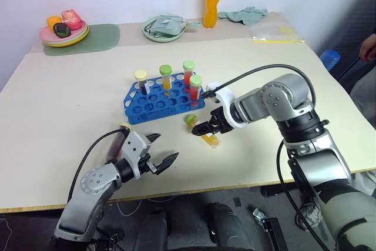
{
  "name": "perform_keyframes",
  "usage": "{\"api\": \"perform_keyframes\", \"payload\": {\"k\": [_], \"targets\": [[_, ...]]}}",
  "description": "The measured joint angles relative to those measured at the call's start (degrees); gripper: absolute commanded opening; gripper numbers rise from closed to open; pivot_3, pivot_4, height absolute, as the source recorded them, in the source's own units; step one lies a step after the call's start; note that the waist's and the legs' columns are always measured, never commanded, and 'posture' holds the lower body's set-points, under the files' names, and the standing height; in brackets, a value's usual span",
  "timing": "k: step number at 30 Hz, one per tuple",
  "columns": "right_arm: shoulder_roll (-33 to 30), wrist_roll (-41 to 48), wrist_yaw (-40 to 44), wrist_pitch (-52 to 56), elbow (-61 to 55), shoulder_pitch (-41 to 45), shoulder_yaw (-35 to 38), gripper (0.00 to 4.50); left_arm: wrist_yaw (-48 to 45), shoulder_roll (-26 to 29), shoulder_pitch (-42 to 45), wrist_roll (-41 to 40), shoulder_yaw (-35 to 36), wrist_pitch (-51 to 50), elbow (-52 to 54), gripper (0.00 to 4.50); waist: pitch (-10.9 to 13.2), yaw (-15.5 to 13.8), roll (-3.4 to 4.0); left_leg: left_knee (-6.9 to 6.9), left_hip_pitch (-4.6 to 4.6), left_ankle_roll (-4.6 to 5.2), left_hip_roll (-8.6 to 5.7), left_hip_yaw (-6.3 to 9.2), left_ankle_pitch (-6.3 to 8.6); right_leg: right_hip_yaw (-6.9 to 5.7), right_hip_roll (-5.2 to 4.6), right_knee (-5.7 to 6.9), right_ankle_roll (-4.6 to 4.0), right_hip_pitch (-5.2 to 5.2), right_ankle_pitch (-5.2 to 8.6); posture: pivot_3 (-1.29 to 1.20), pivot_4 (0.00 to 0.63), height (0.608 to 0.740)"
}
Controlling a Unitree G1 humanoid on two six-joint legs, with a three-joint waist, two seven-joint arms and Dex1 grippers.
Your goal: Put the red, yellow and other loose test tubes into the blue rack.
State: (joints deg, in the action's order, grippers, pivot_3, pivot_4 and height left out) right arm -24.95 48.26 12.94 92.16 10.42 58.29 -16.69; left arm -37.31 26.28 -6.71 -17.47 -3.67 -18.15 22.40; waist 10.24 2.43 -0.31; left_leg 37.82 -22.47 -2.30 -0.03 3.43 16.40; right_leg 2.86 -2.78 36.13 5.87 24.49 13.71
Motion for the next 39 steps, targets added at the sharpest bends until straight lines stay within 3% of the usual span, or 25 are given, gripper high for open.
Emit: {"api": "perform_keyframes", "payload": {"k": [3,11,16,19,22,24,27,31,39], "targets": [[1.11,2.03,-3.89,0.0,4.11,2.13,-0.63,4.43,0.2,0.05,-1.92,0.01,0.21,0.51,0.96,4.5,0.0,-0.06,0.0,0.01,-0.01,0.0,0.0,0.0,0.0,0.0,-0.01,0.0,0.0,-0.01,0.0,0.0,0.15,0.74],[1.32,7.95,-8.58,0.0,7.84,4.16,-4.04,0.73,1.99,-0.38,-3.96,0.59,0.24,1.51,2.57,4.5,0.0,0.1,0.01,0.0,-0.01,0.01,0.0,0.0,0.01,0.0,0.02,0.0,0.01,-0.01,0.0,0.0,0.15,0.74],[-0.56,12.82,-9.07,0.0,5.58,4.85,-5.16,0.69,2.8,-0.36,-4.19,0.6,0.24,1.39,3.47,4.5,0.01,-0.01,0.01,0.0,-0.02,0.01,0.0,0.01,0.01,-0.01,0.02,-0.01,0.01,-0.01,0.0,0.0,0.15,0.74],[-3.4,13.01,-5.72,-0.76,-6.15,2.36,-3.73,0.69,3.16,-0.29,-4.1,0.6,0.31,1.08,3.63,4.5,0.02,-0.02,0.02,0.0,-0.04,0.05,0.01,0.04,0.03,-0.03,0.03,-0.04,0.03,-0.01,0.02,0.0,0.15,0.74],[-6.81,6.51,4.71,-17.22,-23.29,-5.93,-3.48,0.69,3.8,-0.23,-4.39,0.54,1.2,0.88,3.75,4.5,0.0,-0.01,-0.01,0.01,-0.05,0.13,0.01,0.05,0.08,-0.05,0.03,-0.06,0.13,-0.02,0.08,0.0,0.15,0.74],[-4.78,1.12,8.84,-29.81,-27.27,-10.82,-3.09,0.69,4.04,-0.19,-4.6,0.49,1.93,0.78,3.91,4.5,0.01,0.26,0.0,0.01,0.01,0.13,0.03,-0.02,0.08,0.0,0.06,-0.03,0.13,-0.02,0.08,0.0,0.15,0.74],[1.87,-7.95,11.32,-47.58,-25.08,-16.81,-2.02,0.69,4.19,-0.11,-5.68,0.4,2.94,0.68,4.76,4.5,0.0,0.19,0.0,0.01,0.06,0.12,0.08,-0.03,0.08,0.01,0.13,0.0,0.12,-0.04,0.07,0.0,0.15,0.74],[11.01,-21.91,9.23,-67.97,-14.52,-18.65,-2.74,0.69,5.45,-1.33,-5.77,-0.3,4.42,0.66,4.74,4.5,0.0,0.09,-0.01,0.04,0.06,0.1,0.07,-0.03,0.06,0.02,0.1,0.01,0.1,-0.04,0.05,0.0,0.15,0.74],[21.05,-33.0,7.89,-83.71,2.14,-18.88,-2.01,0.69,8.3,-3.54,-2.28,-1.81,6.92,0.46,4.71,4.5,0.01,-0.04,0.0,0.02,0.05,0.06,0.04,0.0,0.05,0.01,0.03,0.03,0.08,-0.04,0.03,0.0,0.15,0.74]]}}
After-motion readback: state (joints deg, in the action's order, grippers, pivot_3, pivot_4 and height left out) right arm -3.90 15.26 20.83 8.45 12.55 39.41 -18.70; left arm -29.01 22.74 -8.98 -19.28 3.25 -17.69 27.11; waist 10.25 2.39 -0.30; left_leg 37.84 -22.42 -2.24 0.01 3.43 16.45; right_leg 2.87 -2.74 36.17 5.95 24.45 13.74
